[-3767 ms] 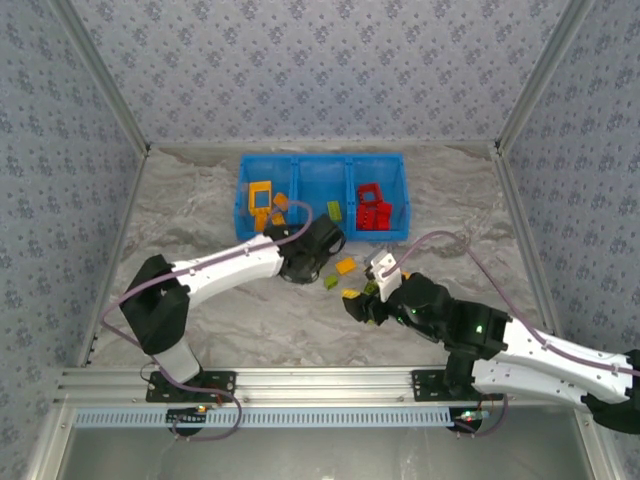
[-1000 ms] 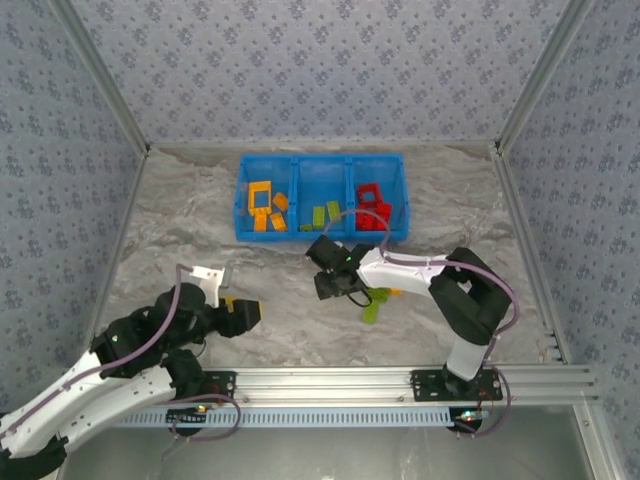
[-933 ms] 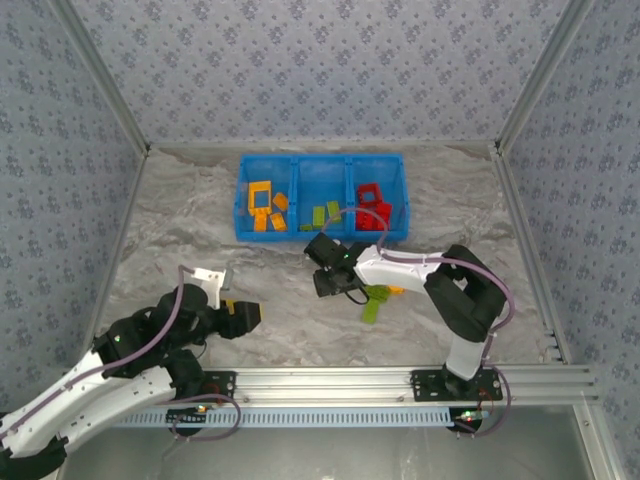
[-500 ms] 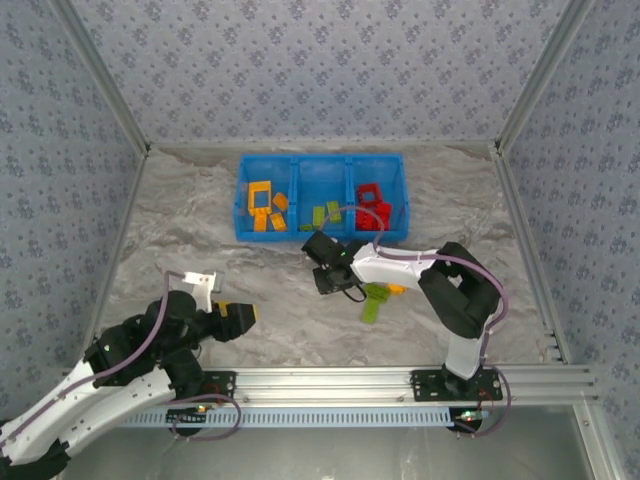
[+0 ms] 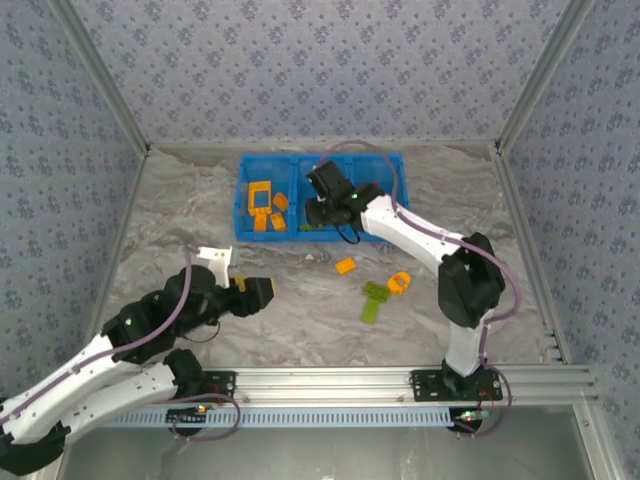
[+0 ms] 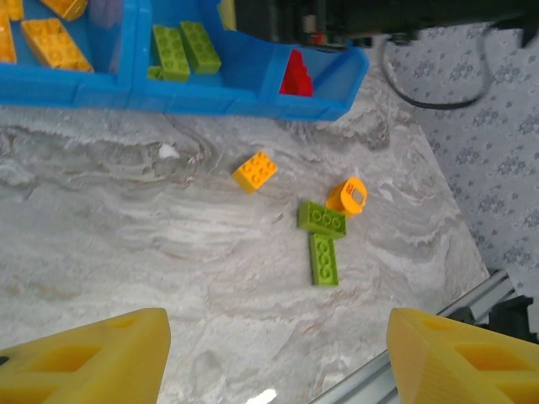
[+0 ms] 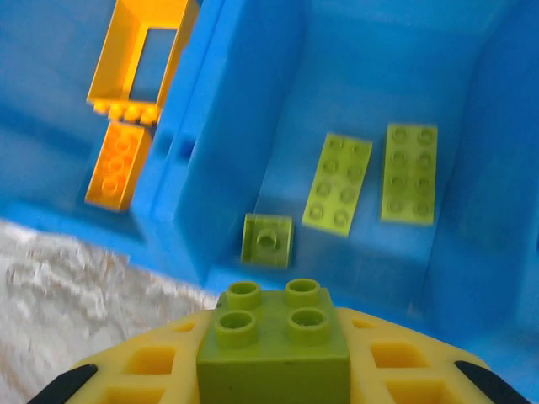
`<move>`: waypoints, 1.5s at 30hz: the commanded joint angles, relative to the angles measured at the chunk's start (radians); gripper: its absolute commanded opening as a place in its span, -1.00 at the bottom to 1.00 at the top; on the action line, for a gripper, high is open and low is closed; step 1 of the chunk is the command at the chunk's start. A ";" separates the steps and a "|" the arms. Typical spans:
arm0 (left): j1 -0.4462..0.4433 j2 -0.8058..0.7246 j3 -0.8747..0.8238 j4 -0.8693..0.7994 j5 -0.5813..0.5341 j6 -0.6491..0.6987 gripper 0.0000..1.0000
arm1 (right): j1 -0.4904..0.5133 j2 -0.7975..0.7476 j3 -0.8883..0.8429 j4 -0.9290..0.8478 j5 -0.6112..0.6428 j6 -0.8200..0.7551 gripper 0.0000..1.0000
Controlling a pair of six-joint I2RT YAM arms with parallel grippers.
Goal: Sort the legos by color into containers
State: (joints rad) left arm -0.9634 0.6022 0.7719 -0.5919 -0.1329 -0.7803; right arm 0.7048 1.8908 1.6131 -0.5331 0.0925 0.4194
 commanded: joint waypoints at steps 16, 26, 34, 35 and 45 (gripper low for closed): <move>-0.007 0.143 0.070 0.166 -0.011 0.009 0.37 | -0.088 0.318 0.230 -0.058 -0.297 -0.193 -0.17; -0.012 0.173 0.076 0.172 0.009 0.007 0.37 | -0.094 0.222 0.179 -0.047 -0.269 -0.210 0.01; -0.017 0.333 0.103 0.113 0.044 0.034 0.36 | -0.082 -0.073 0.023 -0.019 -0.132 -0.213 -0.02; -0.017 0.364 0.111 0.109 0.051 0.039 0.36 | -0.078 -0.134 -0.023 -0.013 -0.094 -0.207 -0.02; -0.047 0.779 0.255 0.123 0.060 0.244 0.37 | -0.018 -0.787 -0.644 -0.042 0.087 -0.032 0.29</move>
State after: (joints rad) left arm -0.9974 1.2953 0.9596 -0.4686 -0.0814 -0.6544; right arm 0.6632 1.2240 1.1007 -0.5148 0.1318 0.3180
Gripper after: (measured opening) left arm 0.687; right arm 0.618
